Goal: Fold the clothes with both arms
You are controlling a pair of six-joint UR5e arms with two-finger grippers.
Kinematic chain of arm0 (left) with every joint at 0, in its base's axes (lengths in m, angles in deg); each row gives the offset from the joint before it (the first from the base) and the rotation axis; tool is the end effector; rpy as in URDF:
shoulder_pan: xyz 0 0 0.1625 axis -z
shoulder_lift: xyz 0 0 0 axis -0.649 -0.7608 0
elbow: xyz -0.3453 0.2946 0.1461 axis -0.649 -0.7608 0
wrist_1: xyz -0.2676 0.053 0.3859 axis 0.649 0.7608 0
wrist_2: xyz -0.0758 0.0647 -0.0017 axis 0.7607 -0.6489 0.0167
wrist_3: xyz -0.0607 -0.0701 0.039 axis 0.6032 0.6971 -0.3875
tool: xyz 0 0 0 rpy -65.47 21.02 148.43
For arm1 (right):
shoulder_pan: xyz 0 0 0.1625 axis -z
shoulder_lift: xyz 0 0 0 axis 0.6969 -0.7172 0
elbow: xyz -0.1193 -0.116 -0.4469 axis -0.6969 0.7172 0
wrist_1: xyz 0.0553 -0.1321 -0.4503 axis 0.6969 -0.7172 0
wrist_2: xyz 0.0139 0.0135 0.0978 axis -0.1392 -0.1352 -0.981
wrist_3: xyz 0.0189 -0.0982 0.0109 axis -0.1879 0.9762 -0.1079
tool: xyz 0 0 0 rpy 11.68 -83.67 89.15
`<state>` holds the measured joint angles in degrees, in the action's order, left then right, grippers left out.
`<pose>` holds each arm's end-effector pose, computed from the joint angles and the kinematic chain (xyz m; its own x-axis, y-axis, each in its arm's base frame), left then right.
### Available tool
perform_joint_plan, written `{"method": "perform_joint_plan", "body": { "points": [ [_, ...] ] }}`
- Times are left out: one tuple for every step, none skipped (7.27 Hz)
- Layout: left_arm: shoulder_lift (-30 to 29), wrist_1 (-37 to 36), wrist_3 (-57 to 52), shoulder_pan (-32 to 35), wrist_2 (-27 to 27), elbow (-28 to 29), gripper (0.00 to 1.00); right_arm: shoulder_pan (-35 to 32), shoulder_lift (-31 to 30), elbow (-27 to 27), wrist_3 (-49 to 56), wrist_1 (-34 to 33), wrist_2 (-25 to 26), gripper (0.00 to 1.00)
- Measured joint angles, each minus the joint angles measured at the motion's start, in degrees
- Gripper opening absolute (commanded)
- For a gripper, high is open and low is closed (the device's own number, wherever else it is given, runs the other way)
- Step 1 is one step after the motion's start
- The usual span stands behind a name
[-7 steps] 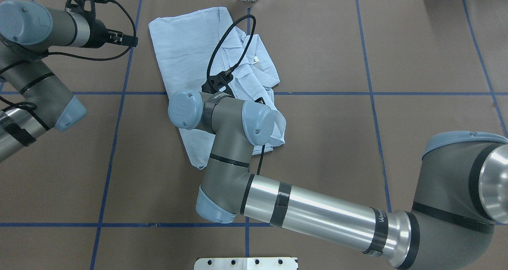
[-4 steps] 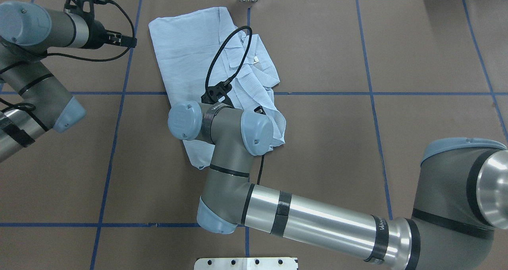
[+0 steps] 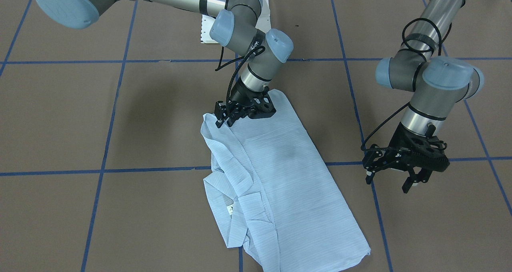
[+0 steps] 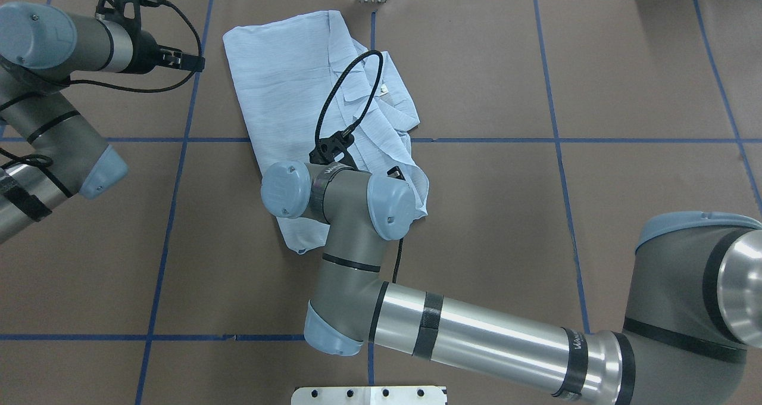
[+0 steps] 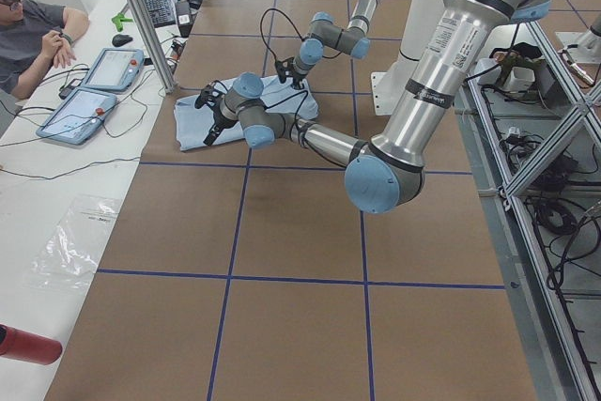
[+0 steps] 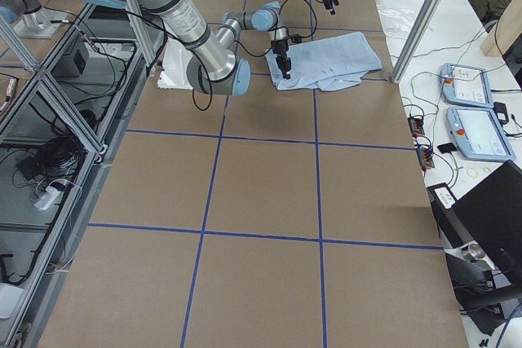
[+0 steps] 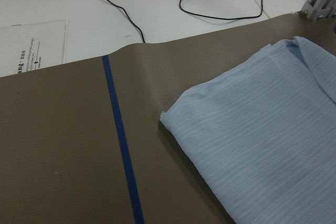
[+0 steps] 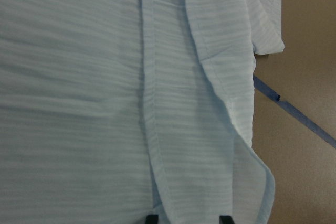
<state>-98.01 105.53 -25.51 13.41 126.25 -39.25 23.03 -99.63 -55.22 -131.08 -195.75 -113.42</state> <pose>0.3699 -0.6932 0.4280 0.6776 0.2854 -0.6778 0.2455 0.7810 0.5743 -0.7768 -0.4629 0.1782 0.9356 -0.3282 0.1302 0.2692 0.9017 0.3383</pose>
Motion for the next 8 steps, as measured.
{"method": "perform_joint_plan", "body": {
  "points": [
    [0.0,0.0,0.0,0.0,0.0,0.0,1.0,0.01,-0.06,0.0,0.0,-0.02,0.0,0.06],
    [0.0,0.0,-0.02,0.0,0.0,0.01,1.0,0.0,-0.08,-0.03,0.0,-0.06,0.0,0.0],
    [0.0,0.0,-0.04,0.0,0.0,0.03,1.0,-0.05,-0.12,-0.08,0.0,-0.1,0.0,0.0],
    [0.0,0.0,-0.02,-0.03,0.0,0.02,1.0,-0.11,-0.26,-0.26,-0.02,-0.14,0.02,0.0],
    [0.0,0.0,-0.01,-0.06,0.0,0.01,1.0,-0.28,-0.94,-1.18,-0.06,-0.24,0.06,0.0],
    [0.0,0.0,0.0,-0.11,0.0,0.01,1.0,-0.74,-2.99,-3.89,-0.06,-0.4,0.08,0.0],
    [0.0,0.0,0.0,-0.17,0.0,0.05,1.0,-1.39,-6.1,-7.79,-0.05,-0.48,0.09,0.0],
    [0.0,0.0,0.31,-0.29,0.0,0.09,1.0,-2.3,-9.36,-11.68,-0.05,-0.51,0.07,0.04]
  ]
}}
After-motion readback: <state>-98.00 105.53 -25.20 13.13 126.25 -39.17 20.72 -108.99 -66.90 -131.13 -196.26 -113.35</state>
